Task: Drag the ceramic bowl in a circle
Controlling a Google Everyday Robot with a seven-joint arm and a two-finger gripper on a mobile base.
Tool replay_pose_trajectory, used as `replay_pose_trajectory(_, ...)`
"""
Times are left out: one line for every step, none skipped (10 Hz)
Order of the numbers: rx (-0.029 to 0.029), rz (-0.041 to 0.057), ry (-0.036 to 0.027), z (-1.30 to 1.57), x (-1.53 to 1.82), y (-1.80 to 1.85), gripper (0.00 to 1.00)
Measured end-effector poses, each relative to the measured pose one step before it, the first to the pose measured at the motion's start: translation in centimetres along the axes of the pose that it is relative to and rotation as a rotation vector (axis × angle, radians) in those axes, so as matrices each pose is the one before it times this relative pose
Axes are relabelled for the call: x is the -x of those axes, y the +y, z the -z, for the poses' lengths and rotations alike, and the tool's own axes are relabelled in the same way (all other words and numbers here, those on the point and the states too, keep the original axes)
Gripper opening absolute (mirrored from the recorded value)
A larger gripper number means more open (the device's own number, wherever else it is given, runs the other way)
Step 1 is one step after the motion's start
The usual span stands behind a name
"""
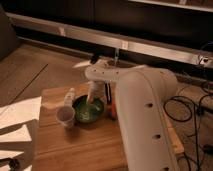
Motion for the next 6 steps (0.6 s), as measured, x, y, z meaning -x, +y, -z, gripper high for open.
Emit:
replay_pose_trajectory(-0.00078, 0.00034, 0.00775, -0.417, 0.037, -0.071, 0.63)
replay_pose_trajectory(0.00068, 0.00615, 0.00577, -0.406, 0.121, 0.085, 0.55)
replay_pose_trajectory(-0.00079, 0.00622, 0.00150, -0.158, 0.181, 0.057, 0.44)
replay_pose_trajectory(-0.00070, -0.00055, 0.00082, -0.022, 0.182, -0.163, 0.32)
replay_pose_trajectory(0.00329, -0.00493, -0.00548, 0.075, 0.235, -0.138, 0.22)
replay_pose_trajectory(0.00090, -0.00153, -0.00362, 0.120, 0.109, -0.048, 0.14)
